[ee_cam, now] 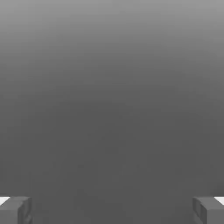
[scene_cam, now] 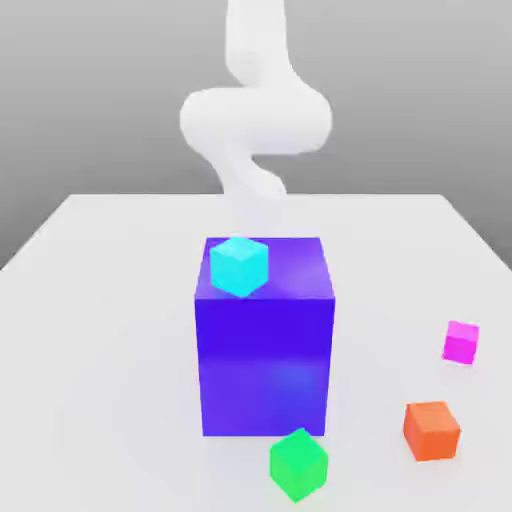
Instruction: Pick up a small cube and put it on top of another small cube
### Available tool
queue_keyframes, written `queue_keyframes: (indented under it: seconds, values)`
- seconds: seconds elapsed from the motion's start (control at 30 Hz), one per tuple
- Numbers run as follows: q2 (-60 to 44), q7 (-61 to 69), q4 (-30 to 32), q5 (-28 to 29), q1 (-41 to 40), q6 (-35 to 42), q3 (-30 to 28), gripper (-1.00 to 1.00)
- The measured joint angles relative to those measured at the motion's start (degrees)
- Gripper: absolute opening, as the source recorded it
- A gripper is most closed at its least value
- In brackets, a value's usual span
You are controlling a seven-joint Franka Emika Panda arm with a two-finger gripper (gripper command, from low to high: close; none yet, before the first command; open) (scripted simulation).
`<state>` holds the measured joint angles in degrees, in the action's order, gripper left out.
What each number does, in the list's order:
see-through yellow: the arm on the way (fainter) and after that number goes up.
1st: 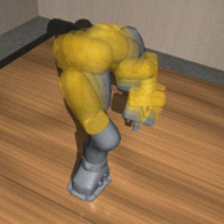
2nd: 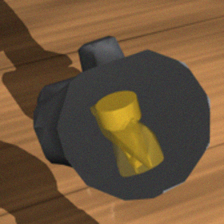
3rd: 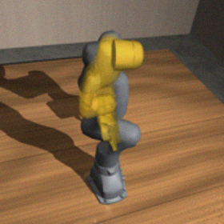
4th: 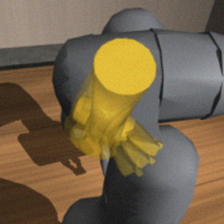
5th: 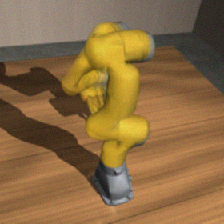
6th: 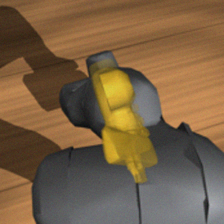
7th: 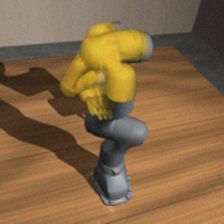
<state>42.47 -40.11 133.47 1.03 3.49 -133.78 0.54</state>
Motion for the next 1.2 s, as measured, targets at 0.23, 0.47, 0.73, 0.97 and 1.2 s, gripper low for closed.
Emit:
queue_keyframes:
  seconds: [0.23, 0.47, 0.73, 0.97, 1.2]
  values:
    - [-9.73, 16.87, 4.86, 2.38, 9.65, -5.77, 1.46, 0.0]
    - [-19.21, 33.75, 9.58, 4.08, 18.92, -11.36, 2.63, 0.0]
    - [-29.96, 54.03, 15.01, 4.63, 28.72, -17.83, 4.73, 0.0]
    - [-39.25, 72.77, 19.77, 3.77, 36.73, -23.55, 8.4, 0.0]
    - [-49.27, 87.7, 23.39, 4.38, 41.83, -30.1, 11.75, 0.0]
